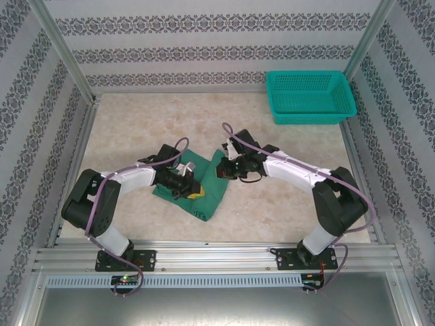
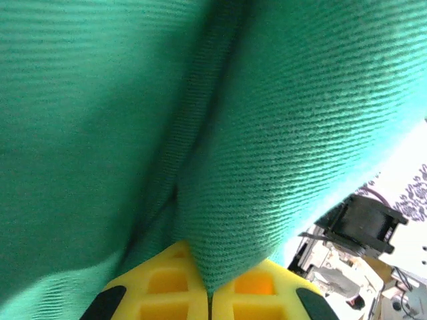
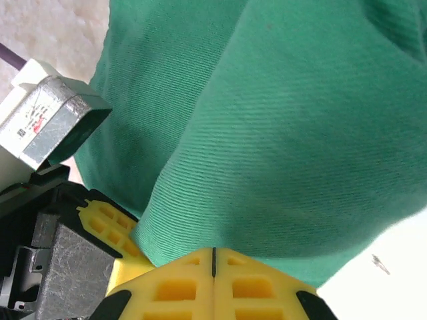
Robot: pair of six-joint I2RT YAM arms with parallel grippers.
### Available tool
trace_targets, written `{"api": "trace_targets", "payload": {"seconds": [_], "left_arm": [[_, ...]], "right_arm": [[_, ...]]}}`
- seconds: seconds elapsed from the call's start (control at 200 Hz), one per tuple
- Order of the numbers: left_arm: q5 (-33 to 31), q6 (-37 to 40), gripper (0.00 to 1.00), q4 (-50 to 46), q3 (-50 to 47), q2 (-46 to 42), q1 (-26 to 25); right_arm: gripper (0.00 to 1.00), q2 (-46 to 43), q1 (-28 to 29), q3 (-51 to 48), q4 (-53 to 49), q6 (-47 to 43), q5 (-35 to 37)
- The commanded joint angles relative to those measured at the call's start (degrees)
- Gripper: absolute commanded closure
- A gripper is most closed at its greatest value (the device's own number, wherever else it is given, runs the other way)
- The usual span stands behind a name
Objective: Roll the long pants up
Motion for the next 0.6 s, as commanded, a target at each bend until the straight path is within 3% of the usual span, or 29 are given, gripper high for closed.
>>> {"api": "trace_targets", "payload": {"seconds": [0.0, 0.1, 0.21, 0.42, 0.525, 0.595], "left_arm": [[-5.7, 4.5, 1.00, -7.0, -0.4, 1.6, 1.1], [-11.5, 9.2, 1.00, -13.8, 2.0, 1.9, 1.1], [-21.8, 13.3, 0.90, -21.6, 4.6, -0.3, 0.9], [-46.5, 15.2, 0.68, -28.8, 8.2, -16.9, -2.5], [-52.0, 16.4, 0.65, -27.4, 8.2, -26.0, -7.3], [-55.1, 17.4, 0.66, -24.3, 7.3, -30.0, -13.8]], "right_arm": [[1.00, 5.9, 0.7, 2.3, 1.0, 0.3, -2.5], [1.00, 11.8, 0.7, 3.9, 1.8, 0.3, -3.3], [1.00, 16.5, 0.7, 5.4, 1.9, 0.7, -4.1], [1.00, 18.2, 0.8, 4.8, 3.1, 2.0, -4.8], [1.00, 18.2, 1.1, 4.4, 3.6, 2.6, -5.0], [1.00, 18.4, 1.3, 4.3, 3.9, 2.8, -5.3]]}}
